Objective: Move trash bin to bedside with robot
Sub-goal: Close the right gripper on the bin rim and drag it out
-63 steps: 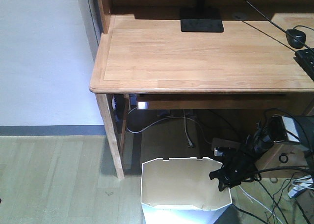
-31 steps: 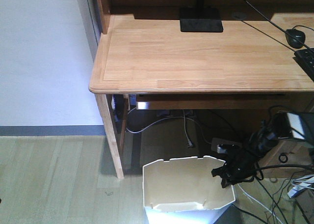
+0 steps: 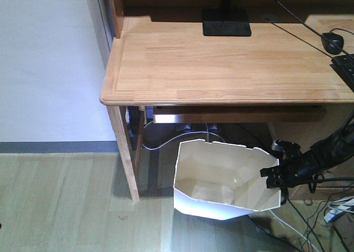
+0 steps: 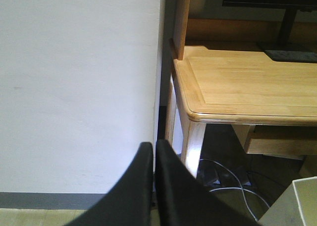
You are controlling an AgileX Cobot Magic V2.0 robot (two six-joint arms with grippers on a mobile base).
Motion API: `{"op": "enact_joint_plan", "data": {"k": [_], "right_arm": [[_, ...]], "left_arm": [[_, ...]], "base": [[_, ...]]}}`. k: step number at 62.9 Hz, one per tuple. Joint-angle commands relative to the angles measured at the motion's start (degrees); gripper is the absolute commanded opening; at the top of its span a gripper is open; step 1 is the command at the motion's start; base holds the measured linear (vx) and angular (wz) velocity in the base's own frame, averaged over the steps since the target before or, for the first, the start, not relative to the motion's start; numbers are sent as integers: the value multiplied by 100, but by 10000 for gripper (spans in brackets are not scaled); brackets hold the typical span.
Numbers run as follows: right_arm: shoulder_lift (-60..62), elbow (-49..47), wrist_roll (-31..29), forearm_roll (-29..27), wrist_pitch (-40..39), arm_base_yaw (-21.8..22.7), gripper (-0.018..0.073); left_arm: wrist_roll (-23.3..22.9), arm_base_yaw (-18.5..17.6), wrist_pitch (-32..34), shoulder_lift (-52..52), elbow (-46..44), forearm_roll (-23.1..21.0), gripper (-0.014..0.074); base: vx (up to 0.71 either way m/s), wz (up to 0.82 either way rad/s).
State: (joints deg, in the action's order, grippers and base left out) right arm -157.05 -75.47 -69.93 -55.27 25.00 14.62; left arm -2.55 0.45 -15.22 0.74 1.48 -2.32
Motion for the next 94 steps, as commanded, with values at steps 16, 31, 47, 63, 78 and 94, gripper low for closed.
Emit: {"op": "enact_joint_plan", "data": {"k": [16,31,47,63,78,94], "right_arm": [[1269,881,-562,-54,1213,1,-5],[1380,934,-557,-230,1433,1,-5],[1380,934,-539,-352,1548,1,-5],[1380,934,-539,-352,1535,1,-5],[1380,934,-539,-347,1535,1,-5],[1380,934,-539,-347,1535,1,-5]], "left_arm": [[-32,1,390,81,107,-25,-6],[-32,1,390,81,107,-25,-6],[-32,1,390,81,107,-25,-6],[-32,1,390,81,107,-25,-6],[-32,1,390,81,107,-25,-6],[-32,1,390,81,107,-25,-6]], "base": [[0,0],[0,0],[0,0],[0,0],[0,0],[0,2]]}}
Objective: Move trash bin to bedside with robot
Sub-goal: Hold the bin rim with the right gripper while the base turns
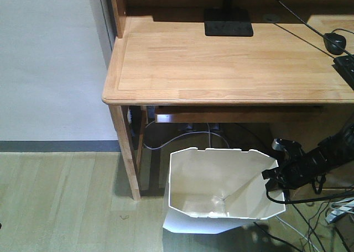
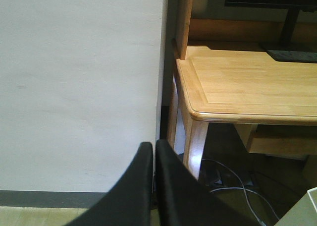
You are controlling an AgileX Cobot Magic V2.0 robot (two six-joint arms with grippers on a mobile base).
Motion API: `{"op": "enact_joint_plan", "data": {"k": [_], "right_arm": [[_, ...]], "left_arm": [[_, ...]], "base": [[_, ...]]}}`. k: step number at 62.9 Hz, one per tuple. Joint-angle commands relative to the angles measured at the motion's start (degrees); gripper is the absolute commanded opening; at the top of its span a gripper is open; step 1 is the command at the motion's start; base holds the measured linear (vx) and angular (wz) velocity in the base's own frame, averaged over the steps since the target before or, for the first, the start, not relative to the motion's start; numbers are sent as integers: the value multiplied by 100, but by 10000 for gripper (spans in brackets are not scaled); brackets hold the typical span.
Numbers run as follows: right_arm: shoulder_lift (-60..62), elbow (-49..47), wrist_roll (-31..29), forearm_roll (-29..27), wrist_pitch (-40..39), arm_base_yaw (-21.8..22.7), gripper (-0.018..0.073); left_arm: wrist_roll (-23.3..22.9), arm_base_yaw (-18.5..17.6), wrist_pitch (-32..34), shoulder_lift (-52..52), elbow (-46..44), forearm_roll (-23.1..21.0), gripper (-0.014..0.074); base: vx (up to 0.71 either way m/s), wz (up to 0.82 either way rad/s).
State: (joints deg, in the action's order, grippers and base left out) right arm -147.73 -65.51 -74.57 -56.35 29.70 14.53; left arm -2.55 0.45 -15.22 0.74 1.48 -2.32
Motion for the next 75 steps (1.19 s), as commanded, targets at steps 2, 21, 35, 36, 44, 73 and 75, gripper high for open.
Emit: {"op": "enact_joint_plan", "data": {"k": [2,21,35,36,44,73,75], "right_arm": [[448,-62,-75,-238,1065,11,-5],[448,-62,-75,-238,1065,11,-5],[448,-62,-75,-238,1060,11,-5],[448,-62,-75,-238,1060,11,-5],[448,-62,-75,-238,1060,11,-5],[448,-62,-75,-238,1060,11,-5],[448,-62,-75,-238,1060,11,-5]], "left_arm": [[-32,1,390,81,107,-25,-6],[-32,1,390,81,107,-25,-6],[-32,1,390,81,107,-25,-6],[-32,1,390,81,107,-25,-6],[-32,1,390,81,107,-25,-6],[-32,1,390,81,107,-25,-6],[-32,1,390,81,107,-25,-6]], "base": [[-1,5],[-5,19],[-8,47],[-9,49],[-9,49],[-7,44],[-3,41]]}}
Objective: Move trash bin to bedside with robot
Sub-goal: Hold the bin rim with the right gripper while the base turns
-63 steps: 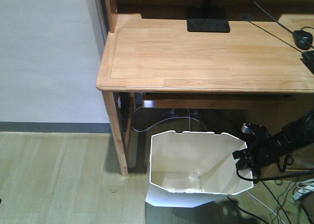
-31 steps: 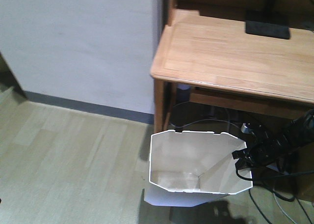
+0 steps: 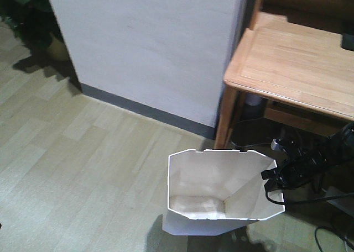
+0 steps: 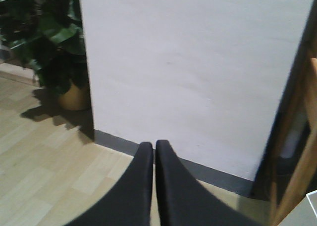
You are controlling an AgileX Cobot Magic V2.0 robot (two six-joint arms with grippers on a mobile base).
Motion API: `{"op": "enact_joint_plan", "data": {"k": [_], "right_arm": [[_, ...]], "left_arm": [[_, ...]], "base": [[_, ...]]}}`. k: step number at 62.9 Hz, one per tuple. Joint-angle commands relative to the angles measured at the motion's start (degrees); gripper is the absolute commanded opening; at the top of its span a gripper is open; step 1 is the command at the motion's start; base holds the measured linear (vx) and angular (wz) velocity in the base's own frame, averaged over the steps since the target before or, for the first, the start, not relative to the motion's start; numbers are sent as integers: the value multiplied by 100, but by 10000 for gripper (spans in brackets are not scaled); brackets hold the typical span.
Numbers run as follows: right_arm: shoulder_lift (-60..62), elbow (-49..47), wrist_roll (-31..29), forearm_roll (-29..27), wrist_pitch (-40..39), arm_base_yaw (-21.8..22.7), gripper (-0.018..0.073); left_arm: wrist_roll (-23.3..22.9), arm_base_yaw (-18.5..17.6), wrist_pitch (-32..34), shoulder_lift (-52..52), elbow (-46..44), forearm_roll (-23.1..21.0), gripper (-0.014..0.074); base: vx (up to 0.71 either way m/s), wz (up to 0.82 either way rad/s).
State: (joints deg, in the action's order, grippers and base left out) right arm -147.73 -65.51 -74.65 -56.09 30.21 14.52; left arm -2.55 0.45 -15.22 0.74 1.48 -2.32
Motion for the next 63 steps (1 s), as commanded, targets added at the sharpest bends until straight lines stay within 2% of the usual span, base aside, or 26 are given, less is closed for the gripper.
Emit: {"op": "enact_joint_plan", "data": {"k": [1,63], "right_arm": [[448,-62,-67,-264,1008,11,-5],[448,-62,-67,-264,1008,11,-5]], "left_arm": [[-32,1,390,81,107,-25,-6],[-32,1,390,81,107,-25,-6]], "base": [[-2,41],[4,40]]}}
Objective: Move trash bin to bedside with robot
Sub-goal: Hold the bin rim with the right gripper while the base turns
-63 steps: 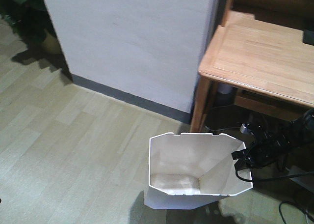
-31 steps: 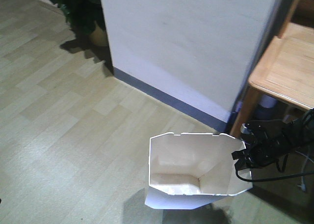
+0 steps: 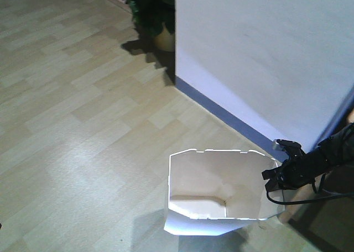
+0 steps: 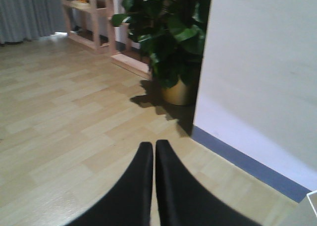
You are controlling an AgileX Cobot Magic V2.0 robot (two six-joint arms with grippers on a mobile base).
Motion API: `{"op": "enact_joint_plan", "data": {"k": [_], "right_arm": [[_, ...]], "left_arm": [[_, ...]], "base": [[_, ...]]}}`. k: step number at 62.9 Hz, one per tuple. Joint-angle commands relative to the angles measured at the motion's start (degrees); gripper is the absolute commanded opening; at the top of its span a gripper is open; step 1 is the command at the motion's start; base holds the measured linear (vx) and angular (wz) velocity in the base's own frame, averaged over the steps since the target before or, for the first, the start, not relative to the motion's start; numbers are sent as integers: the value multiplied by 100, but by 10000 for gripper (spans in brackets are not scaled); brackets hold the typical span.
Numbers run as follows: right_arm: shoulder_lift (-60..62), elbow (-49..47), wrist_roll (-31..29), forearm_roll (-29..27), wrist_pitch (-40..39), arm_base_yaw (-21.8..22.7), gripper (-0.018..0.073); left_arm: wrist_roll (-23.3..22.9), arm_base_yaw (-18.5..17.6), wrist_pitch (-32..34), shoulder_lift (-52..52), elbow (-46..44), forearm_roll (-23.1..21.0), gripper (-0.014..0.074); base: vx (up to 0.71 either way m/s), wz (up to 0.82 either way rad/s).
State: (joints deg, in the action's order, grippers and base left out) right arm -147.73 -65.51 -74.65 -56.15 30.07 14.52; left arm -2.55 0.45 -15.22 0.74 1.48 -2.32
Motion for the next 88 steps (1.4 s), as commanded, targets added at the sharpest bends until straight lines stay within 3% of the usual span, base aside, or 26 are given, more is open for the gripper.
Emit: {"op": "enact_joint_plan", "data": {"k": [1,88], "right_arm": [[448,-62,-67,-259,1023,11,-5],[448,-62,-67,-259,1023,11,-5]], "left_arm": [[-32,1,390,81,107,-25,-6],[-32,1,390,81,107,-25,-6]], "base": [[9,46],[14,48]]}}
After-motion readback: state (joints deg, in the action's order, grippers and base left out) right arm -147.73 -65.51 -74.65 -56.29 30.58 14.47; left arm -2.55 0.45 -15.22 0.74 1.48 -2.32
